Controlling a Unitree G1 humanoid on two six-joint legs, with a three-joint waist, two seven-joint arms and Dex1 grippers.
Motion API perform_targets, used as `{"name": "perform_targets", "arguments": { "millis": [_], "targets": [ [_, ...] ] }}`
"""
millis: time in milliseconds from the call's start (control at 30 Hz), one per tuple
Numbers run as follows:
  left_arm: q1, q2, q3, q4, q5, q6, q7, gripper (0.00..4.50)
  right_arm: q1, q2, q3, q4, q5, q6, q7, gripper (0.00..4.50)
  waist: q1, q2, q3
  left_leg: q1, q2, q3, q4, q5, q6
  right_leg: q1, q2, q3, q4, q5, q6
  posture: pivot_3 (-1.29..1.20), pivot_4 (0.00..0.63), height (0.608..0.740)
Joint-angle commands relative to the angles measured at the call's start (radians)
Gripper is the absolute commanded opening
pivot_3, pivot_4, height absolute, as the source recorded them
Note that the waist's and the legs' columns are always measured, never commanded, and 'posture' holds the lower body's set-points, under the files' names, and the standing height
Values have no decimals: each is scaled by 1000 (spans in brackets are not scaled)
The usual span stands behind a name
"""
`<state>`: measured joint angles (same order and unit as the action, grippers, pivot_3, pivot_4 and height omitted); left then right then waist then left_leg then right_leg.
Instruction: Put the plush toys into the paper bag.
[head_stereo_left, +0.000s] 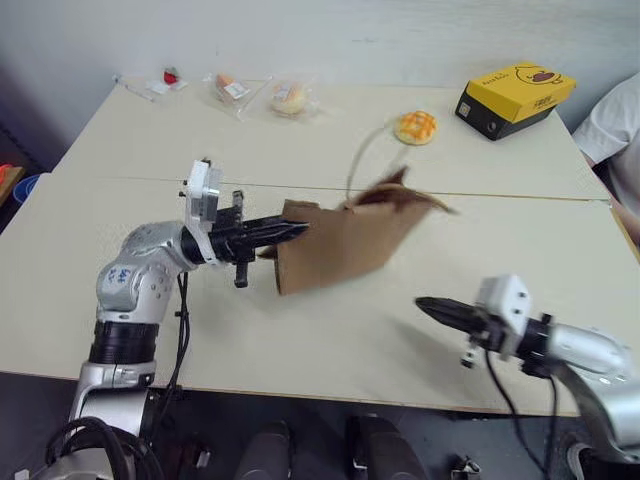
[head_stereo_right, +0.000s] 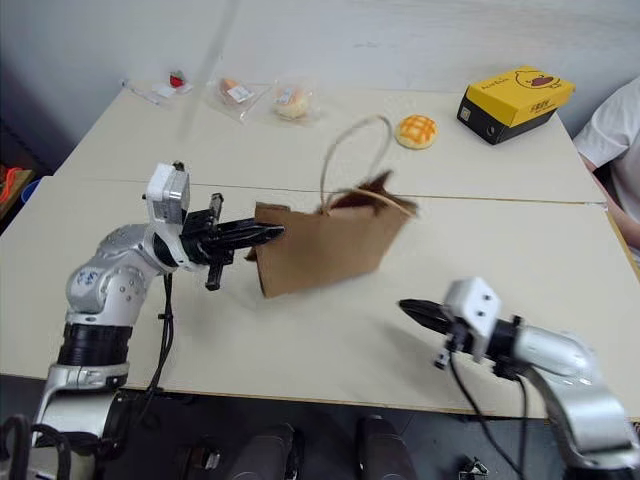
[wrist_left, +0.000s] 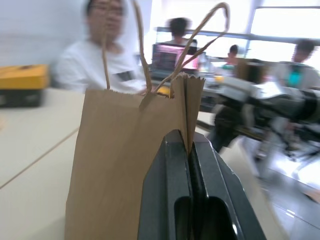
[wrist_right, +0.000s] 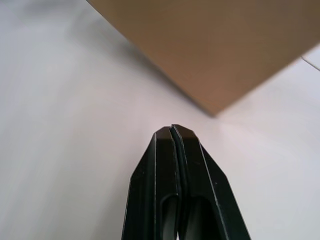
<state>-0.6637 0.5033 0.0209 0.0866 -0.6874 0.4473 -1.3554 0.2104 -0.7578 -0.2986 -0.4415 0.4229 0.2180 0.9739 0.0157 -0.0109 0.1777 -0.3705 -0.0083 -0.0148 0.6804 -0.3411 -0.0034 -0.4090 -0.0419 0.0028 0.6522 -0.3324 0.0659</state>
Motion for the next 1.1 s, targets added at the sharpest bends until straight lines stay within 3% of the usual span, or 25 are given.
{"name": "perform_targets", "arguments": {
  "millis": [33,167,400,667,900,1000,1100],
  "targets": [
    [-26,-2,-43,19,-34,15,-150,27,103,-19,-167,-34,37,-58,54,0,-5,0,0,1,0,1,0,0,0,0,1,1,0,0,0,0,150,740],
    [-61,-32,-73,97,19,-50,-211,27,219,-14,-284,-25,34,-84,88,0,-8,0,0,2,1,1,1,0,0,0,1,2,2,0,0,0,150,740],
    [-106,-97,-73,341,176,-410,-192,27,307,52,-327,-36,19,-141,70,0,-11,0,0,3,0,1,1,-2,5,0,1,2,3,0,0,0,150,740],
    [3,-37,-72,266,230,-506,-171,27,331,64,-351,17,8,-214,71,0,-14,0,0,3,0,1,1,-2,4,0,1,3,3,0,0,0,150,740],
    [77,35,-52,151,233,-406,-92,27,296,36,-337,73,3,-259,92,0,-12,0,0,3,1,1,1,-2,5,0,0,3,3,0,0,0,150,740],
    [103,56,-48,117,245,-378,-55,623,265,20,-327,89,9,-249,94,0,-12,0,0,3,1,1,1,-2,5,0,0,3,3,0,0,0,150,740],
    [138,85,-43,76,245,-363,-50,1540,235,1,-320,107,12,-241,98,0,-14,0,0,3,1,1,1,-2,5,0,0,3,3,0,0,0,150,740]
  ]
}}
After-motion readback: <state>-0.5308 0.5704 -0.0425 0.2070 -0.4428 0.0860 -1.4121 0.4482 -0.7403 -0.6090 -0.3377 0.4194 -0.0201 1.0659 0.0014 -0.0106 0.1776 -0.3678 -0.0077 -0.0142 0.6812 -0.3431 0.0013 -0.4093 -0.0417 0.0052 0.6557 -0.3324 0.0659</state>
